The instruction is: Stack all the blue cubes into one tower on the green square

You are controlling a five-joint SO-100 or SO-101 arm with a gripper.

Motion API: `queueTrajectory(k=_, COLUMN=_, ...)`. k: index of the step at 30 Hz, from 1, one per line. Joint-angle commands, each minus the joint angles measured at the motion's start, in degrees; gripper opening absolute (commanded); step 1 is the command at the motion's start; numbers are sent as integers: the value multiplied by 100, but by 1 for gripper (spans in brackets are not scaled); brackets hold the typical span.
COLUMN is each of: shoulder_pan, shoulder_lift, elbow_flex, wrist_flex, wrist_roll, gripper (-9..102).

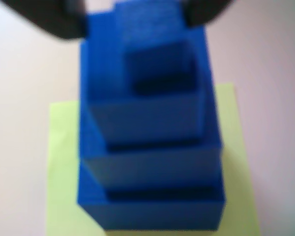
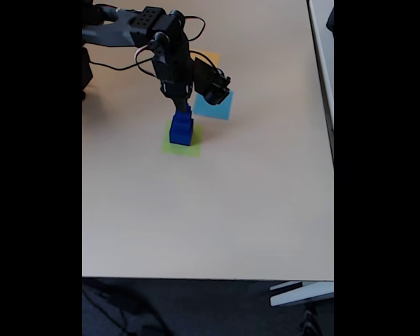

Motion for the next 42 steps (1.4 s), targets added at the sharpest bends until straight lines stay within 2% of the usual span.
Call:
queueTrajectory(k=1, shoulder_pan=-35, shoulder_lift=44, elbow_flex=-35, wrist_flex=-88, wrist_roll=-70, gripper=10)
queueTrajectory(k=26, shoulder_pan=-88, shoulder_lift=492, elbow_flex=-272, wrist_flex=-62, wrist_roll=-554, gripper=20)
queueTrajectory(k=37, shoulder_pan=-510, shoulder_lift=2303, elbow_flex=-1125, wrist_flex=255, wrist_roll=-1213, gripper=22)
queueTrajectory(k=42, shoulder_pan=-1178, shoulder_lift=3674, elbow_flex=-62, wrist_flex=211, wrist_roll=-1055, gripper=21)
